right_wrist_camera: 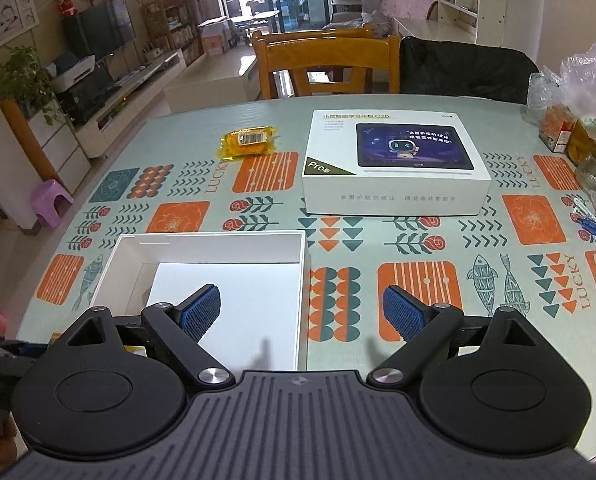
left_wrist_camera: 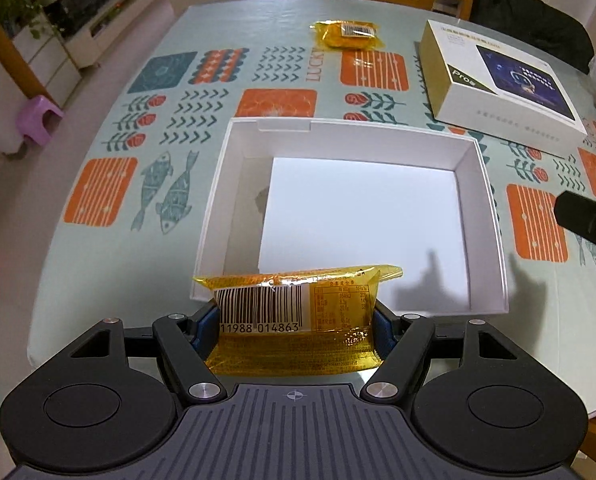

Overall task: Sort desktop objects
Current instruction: 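Lift the yellow snack pack with the left gripper over the white tray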

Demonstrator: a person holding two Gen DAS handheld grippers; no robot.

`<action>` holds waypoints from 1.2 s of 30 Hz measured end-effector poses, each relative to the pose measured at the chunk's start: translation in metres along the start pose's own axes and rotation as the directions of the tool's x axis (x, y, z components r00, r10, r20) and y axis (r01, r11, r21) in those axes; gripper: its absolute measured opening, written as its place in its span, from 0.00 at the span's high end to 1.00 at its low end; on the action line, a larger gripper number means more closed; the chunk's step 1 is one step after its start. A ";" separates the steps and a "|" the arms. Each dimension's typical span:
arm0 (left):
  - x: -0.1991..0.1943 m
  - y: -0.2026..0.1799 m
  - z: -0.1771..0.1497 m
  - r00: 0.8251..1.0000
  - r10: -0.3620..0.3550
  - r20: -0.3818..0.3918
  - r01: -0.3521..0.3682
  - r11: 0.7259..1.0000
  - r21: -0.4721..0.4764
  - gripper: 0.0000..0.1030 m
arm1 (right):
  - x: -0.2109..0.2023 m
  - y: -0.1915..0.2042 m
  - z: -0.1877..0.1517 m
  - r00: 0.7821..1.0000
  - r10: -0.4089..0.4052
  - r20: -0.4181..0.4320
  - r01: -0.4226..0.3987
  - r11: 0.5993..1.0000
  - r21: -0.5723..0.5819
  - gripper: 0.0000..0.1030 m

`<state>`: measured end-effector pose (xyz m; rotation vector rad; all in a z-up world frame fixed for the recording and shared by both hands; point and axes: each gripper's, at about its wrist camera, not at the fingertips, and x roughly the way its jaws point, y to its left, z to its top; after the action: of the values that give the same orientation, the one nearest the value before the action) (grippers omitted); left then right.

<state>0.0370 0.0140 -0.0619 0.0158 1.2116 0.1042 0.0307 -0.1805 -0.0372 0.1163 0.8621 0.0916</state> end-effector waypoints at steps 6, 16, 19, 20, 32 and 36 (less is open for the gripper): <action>0.000 0.003 -0.006 1.000 -0.004 -0.014 0.004 1.000 0.005 0.32 | 0.001 0.000 -0.001 1.000 0.005 -0.002 -0.005 1.000 0.009 0.00; 0.012 0.000 0.019 1.000 0.001 0.011 -0.002 0.999 0.048 0.32 | 0.010 0.005 0.004 1.000 -0.013 -0.014 0.013 1.000 0.013 0.00; 0.023 -0.003 0.033 1.000 -0.011 0.017 0.010 0.998 0.059 0.32 | 0.015 0.004 0.007 0.999 -0.034 -0.029 0.035 0.999 0.017 0.00; 0.027 -0.004 0.037 1.000 -0.019 0.017 0.018 0.998 0.061 0.32 | 0.017 0.003 0.008 0.999 -0.043 -0.034 0.043 0.999 0.018 0.00; 0.095 -0.019 0.072 0.997 -0.049 -0.055 0.055 0.993 0.104 0.32 | 0.040 0.001 0.027 0.989 -0.129 -0.074 0.130 0.991 0.022 0.00; 0.111 -0.020 0.067 0.993 -0.049 -0.103 0.060 0.993 0.104 0.31 | 0.047 0.002 0.034 0.987 -0.137 -0.081 0.139 0.990 0.018 0.00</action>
<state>0.1396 0.0067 -0.1429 0.0716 1.3157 -0.0083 0.0867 -0.1747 -0.0506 0.0750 0.9489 -0.0437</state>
